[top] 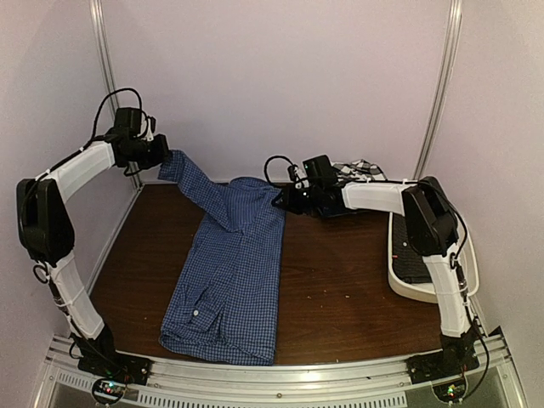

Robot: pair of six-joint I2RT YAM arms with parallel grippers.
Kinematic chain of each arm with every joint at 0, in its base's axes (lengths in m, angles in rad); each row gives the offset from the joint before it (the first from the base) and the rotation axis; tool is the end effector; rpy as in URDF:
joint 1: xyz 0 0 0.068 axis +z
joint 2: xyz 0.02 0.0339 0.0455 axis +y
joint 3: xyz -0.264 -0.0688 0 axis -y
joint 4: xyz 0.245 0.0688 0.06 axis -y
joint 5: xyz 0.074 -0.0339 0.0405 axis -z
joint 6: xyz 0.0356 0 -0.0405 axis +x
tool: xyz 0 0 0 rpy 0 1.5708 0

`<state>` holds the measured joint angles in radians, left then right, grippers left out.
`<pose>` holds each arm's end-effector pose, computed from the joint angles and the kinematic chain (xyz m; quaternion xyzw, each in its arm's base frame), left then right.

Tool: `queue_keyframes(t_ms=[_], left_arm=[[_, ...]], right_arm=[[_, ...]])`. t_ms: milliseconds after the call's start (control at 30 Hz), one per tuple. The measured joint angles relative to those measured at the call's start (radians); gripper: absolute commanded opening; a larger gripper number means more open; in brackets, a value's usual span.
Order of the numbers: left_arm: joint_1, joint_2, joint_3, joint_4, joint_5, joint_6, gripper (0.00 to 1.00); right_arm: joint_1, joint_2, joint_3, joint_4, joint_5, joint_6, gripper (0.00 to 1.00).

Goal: Fold and stack the long sleeve shirts
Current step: Fold the sleeve of the rectangle-folded shirt.

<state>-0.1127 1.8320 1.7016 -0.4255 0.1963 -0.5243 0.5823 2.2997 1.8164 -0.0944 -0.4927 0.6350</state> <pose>0.4279 -0.0554 0.3387 -0.1311 0.8612 -0.2328 0.4325 0.4325 0.3049 0.1922 -0.0937 0.8555 0.4401 0.2564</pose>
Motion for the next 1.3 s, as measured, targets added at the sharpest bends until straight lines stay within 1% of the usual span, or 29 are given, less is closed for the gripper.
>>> queue_keyframes(t_ms=[200,333,767,1133,1300], left_arm=[[0.000,-0.086,-0.127,-0.008,-0.034,-0.028,0.00],[0.000,-0.130,-0.171,-0.024,-0.063,-0.040,0.00],[0.001,-0.235,-0.187,-0.135,-0.198,-0.073,0.00],[0.001,-0.274,-0.194,-0.220,-0.217,-0.085,0.00],[0.001,-0.325,-0.251,-0.238,-0.217,-0.092,0.00]], right_arm=[[-0.013,0.053,0.065,0.000,-0.008,0.000,0.26],[-0.013,0.057,0.070,-0.001,-0.014,0.000,0.26],[-0.013,0.059,0.076,0.002,-0.033,0.005,0.26],[-0.013,0.059,0.061,0.025,-0.051,0.027,0.25],[-0.011,0.059,0.058,0.032,-0.055,0.029,0.25]])
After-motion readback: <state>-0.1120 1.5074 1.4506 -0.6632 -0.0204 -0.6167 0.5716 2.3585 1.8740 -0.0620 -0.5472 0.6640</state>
